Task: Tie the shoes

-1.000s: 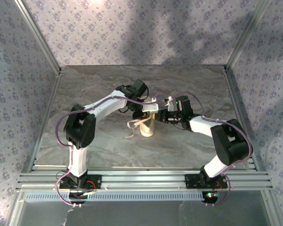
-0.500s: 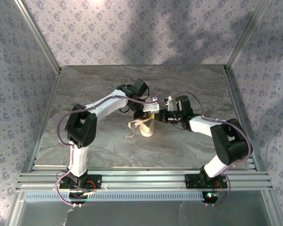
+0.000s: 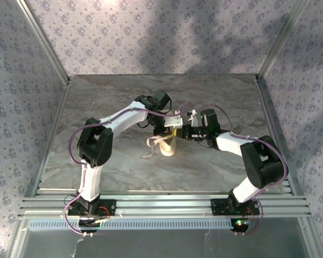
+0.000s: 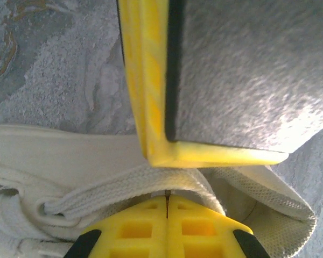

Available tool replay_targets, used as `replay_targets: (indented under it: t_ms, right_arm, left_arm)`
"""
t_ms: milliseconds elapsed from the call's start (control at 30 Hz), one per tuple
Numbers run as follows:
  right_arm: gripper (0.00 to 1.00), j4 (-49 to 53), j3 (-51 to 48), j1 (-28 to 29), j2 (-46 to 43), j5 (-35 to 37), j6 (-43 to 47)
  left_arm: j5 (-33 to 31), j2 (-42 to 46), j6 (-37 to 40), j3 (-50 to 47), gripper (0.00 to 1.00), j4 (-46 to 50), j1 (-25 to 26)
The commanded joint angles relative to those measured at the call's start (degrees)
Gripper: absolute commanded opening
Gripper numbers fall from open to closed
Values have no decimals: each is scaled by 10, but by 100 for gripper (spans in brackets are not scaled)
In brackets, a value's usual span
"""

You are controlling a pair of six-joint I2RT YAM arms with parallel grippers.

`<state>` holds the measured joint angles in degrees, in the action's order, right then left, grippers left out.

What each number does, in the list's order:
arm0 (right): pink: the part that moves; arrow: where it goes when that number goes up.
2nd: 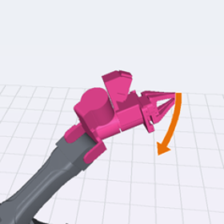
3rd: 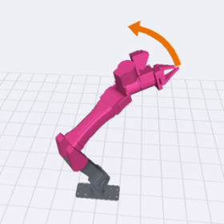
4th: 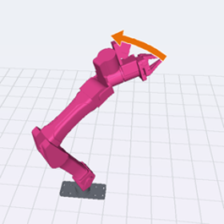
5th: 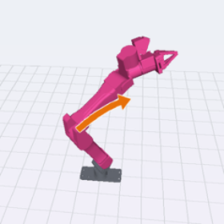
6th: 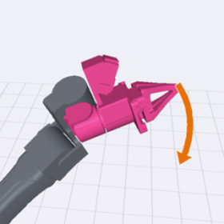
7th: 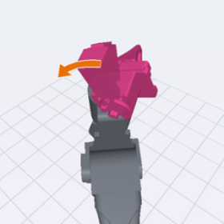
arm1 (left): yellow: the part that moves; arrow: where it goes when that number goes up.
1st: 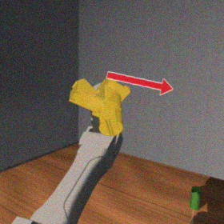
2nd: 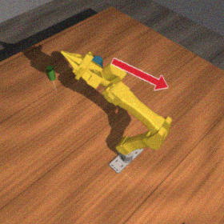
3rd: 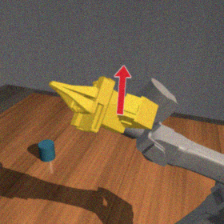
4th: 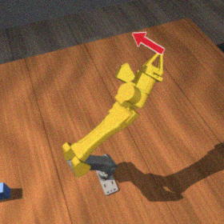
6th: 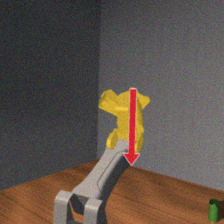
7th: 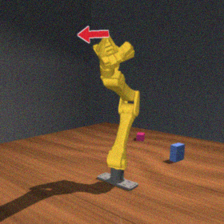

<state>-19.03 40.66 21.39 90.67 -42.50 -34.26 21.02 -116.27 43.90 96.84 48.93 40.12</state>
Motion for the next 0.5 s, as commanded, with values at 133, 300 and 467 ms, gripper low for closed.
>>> replay_targets:
  t_ms: [133, 300, 467]
  right_arm:
    - [8, 8, -5, -9, -33, 3, -7]
    - [7, -3, -13, -13, -34, 5, -13]
    - [6, -5, 1, -11, -25, -6, -13]
  left_arm:
    - [-39, -13, -1, 27, 0, 50, -3]
    - [-47, -27, 6, 45, 0, 66, 4]
    - [-23, -35, 6, 61, 0, 68, 8]
